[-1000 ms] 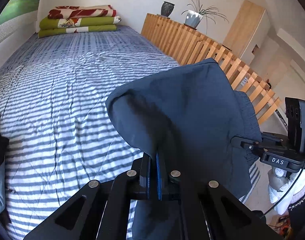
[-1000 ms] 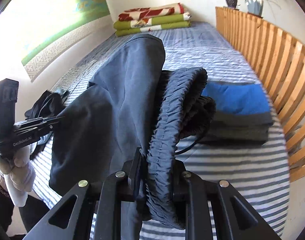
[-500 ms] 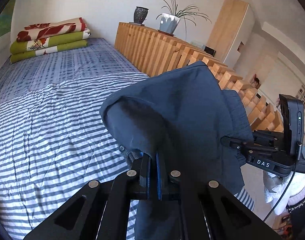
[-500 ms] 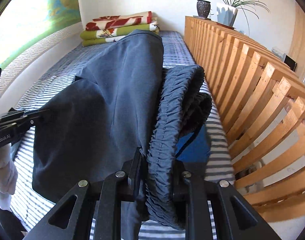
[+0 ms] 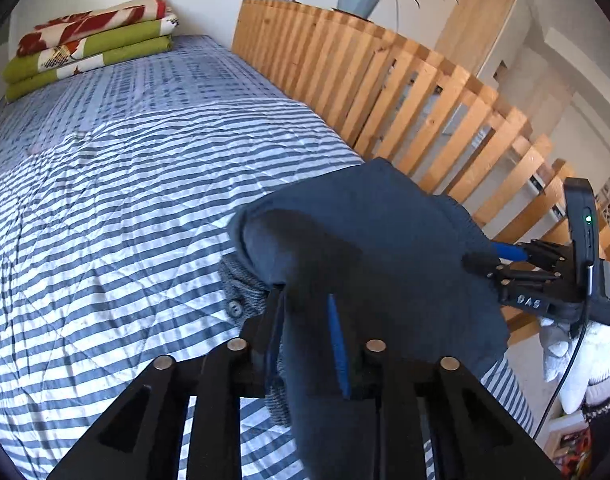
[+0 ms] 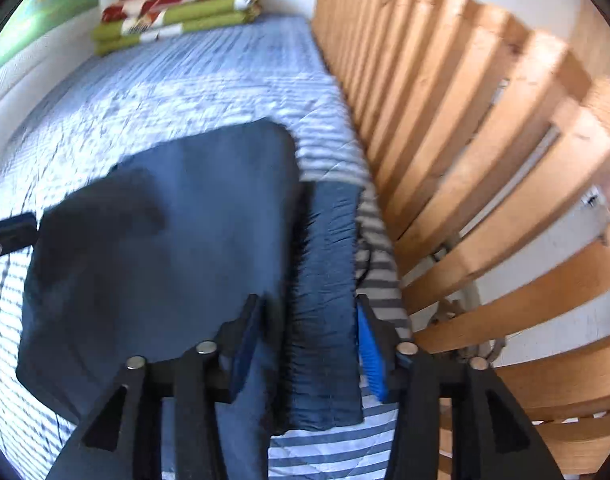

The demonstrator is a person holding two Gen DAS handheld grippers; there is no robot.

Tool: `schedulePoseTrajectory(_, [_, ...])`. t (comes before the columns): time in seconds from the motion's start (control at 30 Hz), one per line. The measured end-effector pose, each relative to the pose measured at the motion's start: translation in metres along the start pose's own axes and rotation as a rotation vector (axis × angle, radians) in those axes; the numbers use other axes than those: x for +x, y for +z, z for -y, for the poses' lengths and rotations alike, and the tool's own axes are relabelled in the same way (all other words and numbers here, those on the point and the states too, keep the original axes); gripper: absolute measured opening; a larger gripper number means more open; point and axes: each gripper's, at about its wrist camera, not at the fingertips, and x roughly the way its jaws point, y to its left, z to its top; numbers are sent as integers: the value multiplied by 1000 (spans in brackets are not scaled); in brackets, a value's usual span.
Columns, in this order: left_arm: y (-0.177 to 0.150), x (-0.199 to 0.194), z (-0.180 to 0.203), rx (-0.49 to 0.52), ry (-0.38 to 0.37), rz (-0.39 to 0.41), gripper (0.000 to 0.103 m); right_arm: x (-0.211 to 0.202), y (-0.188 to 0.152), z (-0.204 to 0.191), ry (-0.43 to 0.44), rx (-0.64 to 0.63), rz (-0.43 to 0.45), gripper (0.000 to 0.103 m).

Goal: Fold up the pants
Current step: 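Carry the trouser bundle with both grippers onto the folded garment stack by the headboard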

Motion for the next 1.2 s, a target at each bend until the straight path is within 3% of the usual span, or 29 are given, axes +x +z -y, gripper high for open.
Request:
schedulePoseTrajectory(0.23, [-24, -9, -20, -27, -38, -5, 30, -51, -3, -25, -138, -62, 209, 44])
schedulePoseTrajectory(0.27, [-33, -10, -26, -34, -53, -19, 30, -54, -3, -32, -123, -85, 220, 44])
schedulePoseTrajectory(0.33, [-52, -2, -22, -54, -91, -52, 31, -48, -3, -45, -60, -111, 180, 44])
schedulePoseTrajectory(0.4, [-69, 5, -20, -82, -115, -64, 30, -31, -3, -51, -54, -126, 135, 44])
schedulePoseTrajectory(0.57, [-105, 16, -14, -150, -186, -64, 20, 29, -16, -28, -137, -62, -34, 44])
schedulePoseTrajectory(0.73, [-130, 12, 0, -114, -241, -92, 21, -13, -7, -31, -229, -38, 75, 44])
schedulePoseTrajectory(0.83, [-127, -4, -16, -138, -271, -62, 22, -48, 3, -62, -88, -61, 121, 48])
schedulePoseTrajectory(0.93, [-118, -21, -41, -76, -129, 6, 22, -62, 13, -116, 75, -147, 93, 55])
schedulePoseTrajectory(1.03, [-100, -21, -76, -79, -49, 9, 22, -49, 18, -162, 200, -191, 1, 56])
schedulePoseTrajectory(1.1, [-84, -19, -95, -75, 37, 23, 21, -36, 11, -188, 196, -219, -44, 56])
schedulePoseTrajectory(1.2, [-58, -7, -119, -116, 31, 5, 21, -13, 8, -215, 87, -297, -81, 56])
